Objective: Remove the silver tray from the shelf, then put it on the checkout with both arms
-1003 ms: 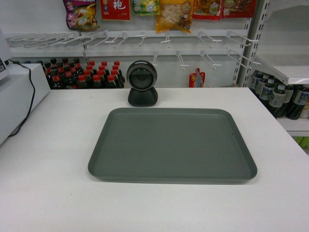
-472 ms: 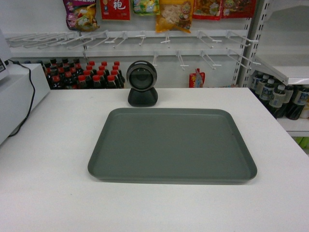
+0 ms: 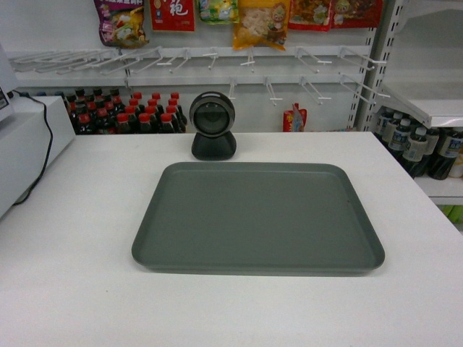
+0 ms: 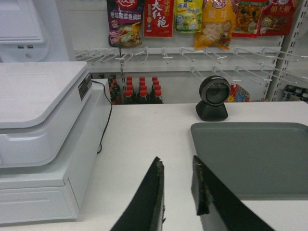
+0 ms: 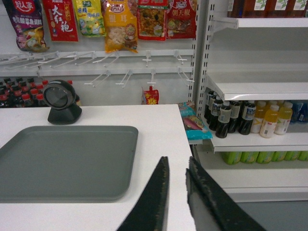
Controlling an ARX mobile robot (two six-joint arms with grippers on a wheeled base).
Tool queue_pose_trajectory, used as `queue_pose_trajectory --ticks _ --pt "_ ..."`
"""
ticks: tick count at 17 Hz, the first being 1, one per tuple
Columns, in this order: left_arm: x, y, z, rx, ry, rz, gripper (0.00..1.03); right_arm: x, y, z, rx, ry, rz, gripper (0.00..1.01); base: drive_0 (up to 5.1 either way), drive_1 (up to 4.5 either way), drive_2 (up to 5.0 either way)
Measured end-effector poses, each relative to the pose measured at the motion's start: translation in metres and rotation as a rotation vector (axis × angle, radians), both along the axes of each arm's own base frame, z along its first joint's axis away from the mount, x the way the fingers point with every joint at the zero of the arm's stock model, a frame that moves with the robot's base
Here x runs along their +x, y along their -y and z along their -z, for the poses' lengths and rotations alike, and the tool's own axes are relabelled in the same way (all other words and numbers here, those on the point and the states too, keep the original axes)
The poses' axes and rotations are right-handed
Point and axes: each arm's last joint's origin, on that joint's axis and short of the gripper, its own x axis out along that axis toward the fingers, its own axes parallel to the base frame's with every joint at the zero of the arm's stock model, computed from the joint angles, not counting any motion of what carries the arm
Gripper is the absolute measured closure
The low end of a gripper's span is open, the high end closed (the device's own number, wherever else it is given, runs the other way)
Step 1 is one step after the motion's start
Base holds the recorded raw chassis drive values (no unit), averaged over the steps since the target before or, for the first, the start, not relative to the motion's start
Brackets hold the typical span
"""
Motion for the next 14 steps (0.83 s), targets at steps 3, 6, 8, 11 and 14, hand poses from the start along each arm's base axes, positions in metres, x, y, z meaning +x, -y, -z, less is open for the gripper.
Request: queue_pose_trajectory --ticks 3,6,8,11,14 --pt "0.0 0.0001 0.0 0.0 0.0 0.002 0.52 0.0 0.0 0.0005 0.0 -0.005 0.0 0.57 0.0 0.0 0.0" --pt "0.0 0.0001 0.0 0.0 0.0 0.002 0.18 0.0 0.0 0.0005 0.0 -0.005 0.0 0.22 0.0 0.0 0.0" --pt "0.0 0.0001 0.0 0.0 0.0 0.002 0.05 0.0 0.0 0.0005 0.0 -0.005 0.0 0.01 0.0 0.0 0.0" --pt "0.0 0.0001 0.0 0.0 0.0 0.002 0.05 0.0 0.0 0.0005 0.0 -0.005 0.0 0.03 0.0 0.0 0.0" --pt "0.0 0.0001 0.0 0.0 0.0 0.002 0.05 0.0 0.0 0.0005 0.0 -0.005 0.0 0.03 0.0 0.0 0.0"
